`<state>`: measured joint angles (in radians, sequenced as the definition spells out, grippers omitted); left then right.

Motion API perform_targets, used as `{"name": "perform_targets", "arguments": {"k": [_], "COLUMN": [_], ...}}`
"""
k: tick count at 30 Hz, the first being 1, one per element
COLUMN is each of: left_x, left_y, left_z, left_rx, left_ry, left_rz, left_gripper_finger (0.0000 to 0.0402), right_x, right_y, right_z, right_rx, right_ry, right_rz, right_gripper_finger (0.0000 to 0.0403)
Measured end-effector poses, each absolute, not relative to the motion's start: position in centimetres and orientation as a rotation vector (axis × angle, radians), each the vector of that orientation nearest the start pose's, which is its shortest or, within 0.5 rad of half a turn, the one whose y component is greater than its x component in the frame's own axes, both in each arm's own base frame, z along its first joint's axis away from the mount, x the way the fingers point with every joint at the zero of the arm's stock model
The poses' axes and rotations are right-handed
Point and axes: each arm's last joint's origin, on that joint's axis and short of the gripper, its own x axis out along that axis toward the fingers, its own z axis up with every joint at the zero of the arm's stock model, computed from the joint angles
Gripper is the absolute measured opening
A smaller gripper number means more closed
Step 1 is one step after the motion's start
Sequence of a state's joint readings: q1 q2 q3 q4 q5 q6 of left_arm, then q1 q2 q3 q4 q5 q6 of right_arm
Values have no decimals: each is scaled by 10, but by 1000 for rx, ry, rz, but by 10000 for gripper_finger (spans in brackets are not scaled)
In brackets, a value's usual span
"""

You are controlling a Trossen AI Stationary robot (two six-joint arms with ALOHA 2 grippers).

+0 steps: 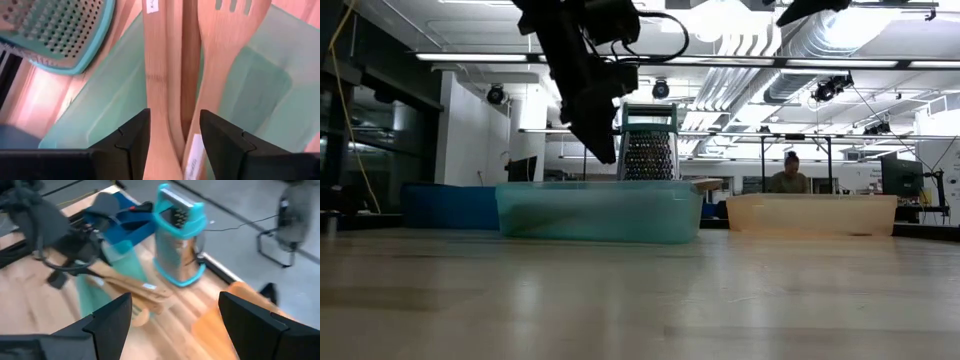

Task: Pick & Place Kitchen Items
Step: Return to Home Position

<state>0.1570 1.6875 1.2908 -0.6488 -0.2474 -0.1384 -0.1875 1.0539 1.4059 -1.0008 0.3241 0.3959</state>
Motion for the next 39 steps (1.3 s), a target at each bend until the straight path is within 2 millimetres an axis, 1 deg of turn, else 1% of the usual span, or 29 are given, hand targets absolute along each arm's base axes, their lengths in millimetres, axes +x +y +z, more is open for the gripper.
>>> {"name": "perform_targets", "arguments": {"k": [4, 6, 9, 13, 16, 20, 22, 23, 25, 26, 27, 29, 31, 34, 36, 39], "left_x": [339, 340, 344, 347, 348, 340, 329, 325, 311, 305, 299, 283, 270, 249, 236, 221], "left_y": [59, 54, 42, 30, 24, 23, 23, 21, 19, 18, 16, 14, 13, 13, 13, 13], "left_z": [257, 268, 280, 292, 295, 289, 284, 284, 279, 276, 275, 268, 265, 256, 248, 240], "left_rx": [-127, -121, -92, -87, -99, -172, -211, -232, -274, -295, -315, -344, -372, -410, -428, -446], "left_ry": [1047, 991, 891, 790, 727, 658, 642, 606, 558, 526, 467, 399, 297, 204, 154, 73], "left_rz": [439, 429, 395, 356, 342, 327, 319, 316, 307, 304, 291, 279, 264, 258, 268, 272], "left_gripper_finger": [166, 166, 166, 166, 167, 167, 167, 167, 167, 167, 167, 167, 167, 167, 167, 167], "right_x": [151, 141, 130, 122, 123, 120, 115, 112, 108, 108, 107, 109, 111, 116, 118, 117], "right_y": [-39, -36, -29, -20, -12, -5, -5, -5, -3, -3, -1, 4, 7, 9, 12, 11], "right_z": [418, 411, 386, 344, 315, 281, 266, 258, 245, 242, 241, 239, 241, 226, 211, 195], "right_rx": [308, 297, 322, 413, 477, 548, 600, 646, 813, 839, 826, 709, 615, 558, 552, 573], "right_ry": [524, 496, 465, 381, 281, 219, 236, 251, 270, 261, 255, 237, 143, 62, 41, -7], "right_rz": [-739, -811, -827, -737, -636, -535, -540, -539, -532, -518, -475, -325, -203, -113, -31, -1], "right_gripper_finger": [290, 290, 290, 290, 290, 290, 290, 290, 290, 290, 290, 290, 290, 290, 290, 290]}}
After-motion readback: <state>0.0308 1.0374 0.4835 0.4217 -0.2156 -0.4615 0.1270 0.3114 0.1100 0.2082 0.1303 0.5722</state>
